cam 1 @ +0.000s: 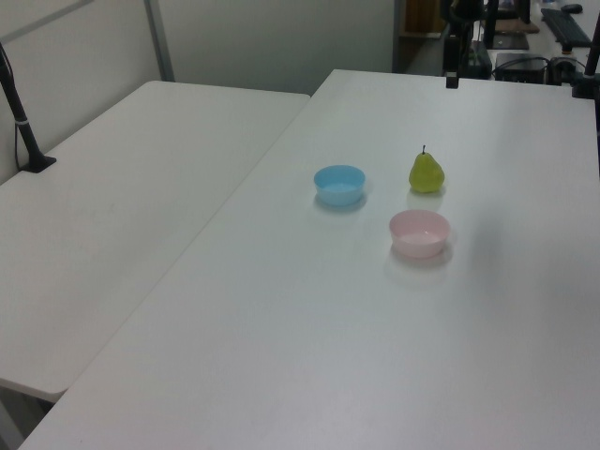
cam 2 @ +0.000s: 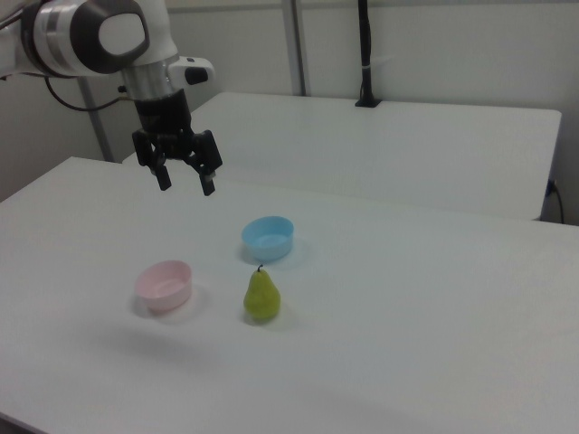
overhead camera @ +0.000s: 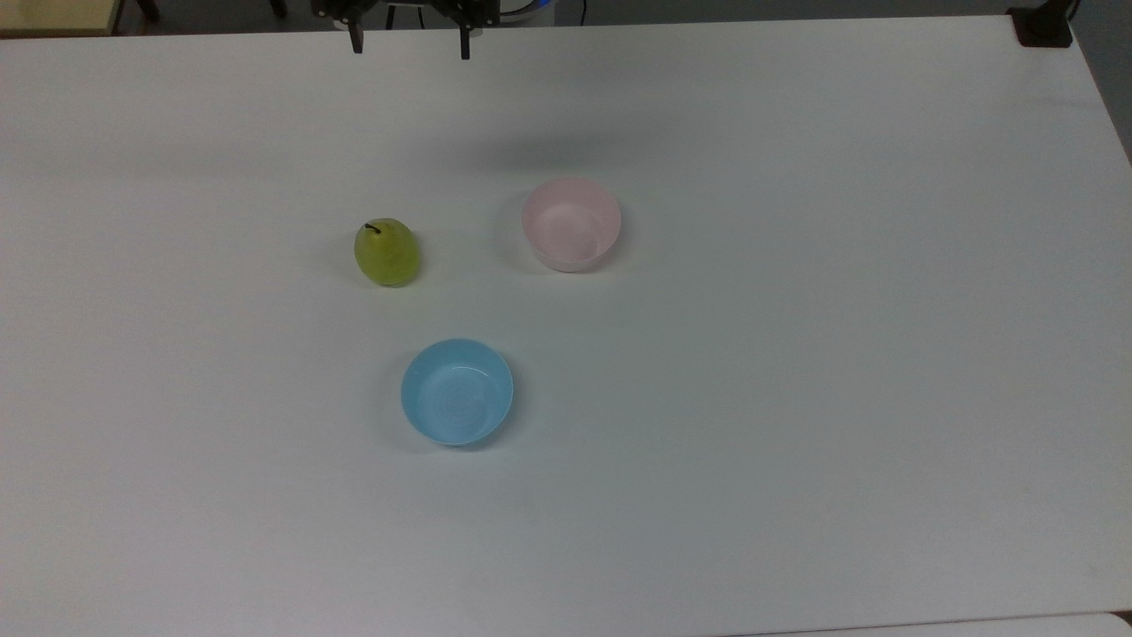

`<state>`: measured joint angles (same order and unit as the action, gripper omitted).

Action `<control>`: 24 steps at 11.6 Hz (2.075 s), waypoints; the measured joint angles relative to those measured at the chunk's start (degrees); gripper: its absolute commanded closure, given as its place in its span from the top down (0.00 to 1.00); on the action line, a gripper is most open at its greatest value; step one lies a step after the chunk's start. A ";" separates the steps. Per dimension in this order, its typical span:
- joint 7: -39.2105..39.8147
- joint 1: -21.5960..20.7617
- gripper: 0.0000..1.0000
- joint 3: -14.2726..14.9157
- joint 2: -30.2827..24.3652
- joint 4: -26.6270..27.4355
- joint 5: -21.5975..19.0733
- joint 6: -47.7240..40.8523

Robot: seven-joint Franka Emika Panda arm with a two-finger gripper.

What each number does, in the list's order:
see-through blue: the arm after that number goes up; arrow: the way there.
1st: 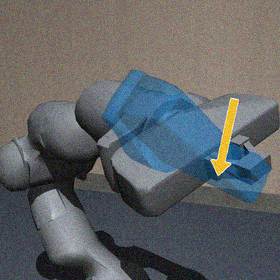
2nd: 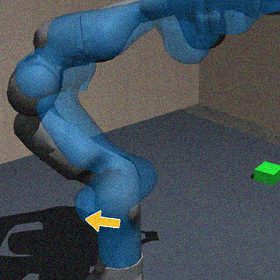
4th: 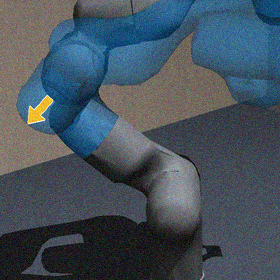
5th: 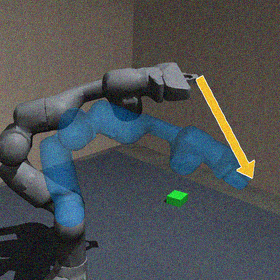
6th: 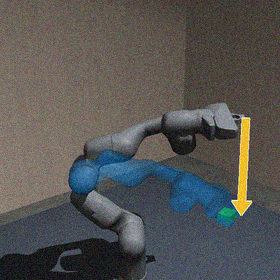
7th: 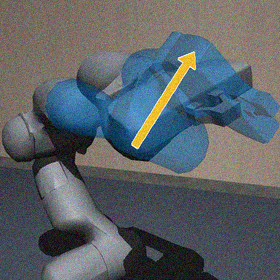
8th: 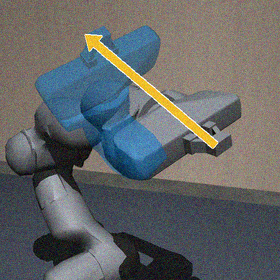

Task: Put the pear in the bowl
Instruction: 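Move the open gripper over the green pear and lower it, then close the gripper around the green pear and lift it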

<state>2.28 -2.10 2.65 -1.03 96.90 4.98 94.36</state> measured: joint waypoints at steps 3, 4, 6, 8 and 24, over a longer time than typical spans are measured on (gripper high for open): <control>5.19 3.13 1.00 0.09 1.64 0.09 0.00 1.44; 7.29 4.09 1.00 0.10 2.41 0.16 0.00 2.47; 9.96 5.37 1.00 0.15 4.49 0.42 0.00 4.74; 12.22 5.81 1.00 0.16 7.53 1.12 0.00 7.79; 15.21 5.72 0.33 0.18 22.19 5.74 3.64 21.34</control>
<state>17.49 3.62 2.83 21.16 102.64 8.62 115.70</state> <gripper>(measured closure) 0.308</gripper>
